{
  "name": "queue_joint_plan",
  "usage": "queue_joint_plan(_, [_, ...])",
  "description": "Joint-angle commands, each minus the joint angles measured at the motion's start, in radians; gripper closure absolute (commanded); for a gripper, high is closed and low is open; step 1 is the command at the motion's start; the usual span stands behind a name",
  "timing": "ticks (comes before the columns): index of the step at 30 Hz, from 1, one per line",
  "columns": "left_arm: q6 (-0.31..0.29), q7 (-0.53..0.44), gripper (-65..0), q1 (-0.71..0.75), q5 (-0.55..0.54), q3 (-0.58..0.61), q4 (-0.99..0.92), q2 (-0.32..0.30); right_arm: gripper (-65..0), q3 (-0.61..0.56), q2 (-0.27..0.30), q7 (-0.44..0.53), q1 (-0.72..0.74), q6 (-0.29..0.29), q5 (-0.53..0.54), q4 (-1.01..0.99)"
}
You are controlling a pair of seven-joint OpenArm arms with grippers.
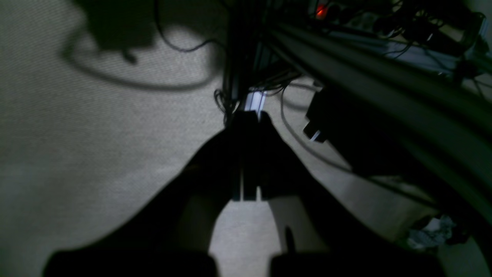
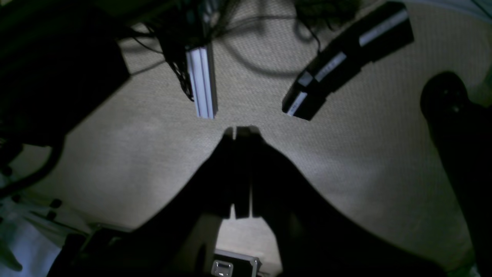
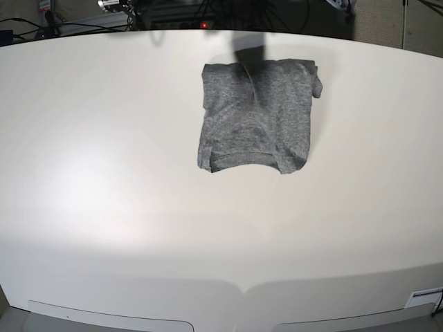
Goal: Fold the T-shirt properly
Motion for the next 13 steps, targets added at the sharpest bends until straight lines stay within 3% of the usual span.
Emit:
queue_joint_plan(1, [0.003, 0.0, 0.0, 0.0, 0.0, -0.003, -0.005, -0.006, 0.0, -0.002, 0.003, -0.001, 0.006, -0.003, 0.003, -0.003])
queue_joint_plan(13, [0.002, -0.023, 0.0, -0.025, 0.0, -0.003, -0.055, -0.006, 0.0, -0.002, -0.005, 0.005, 0.013, -0.004, -0.002, -0.013])
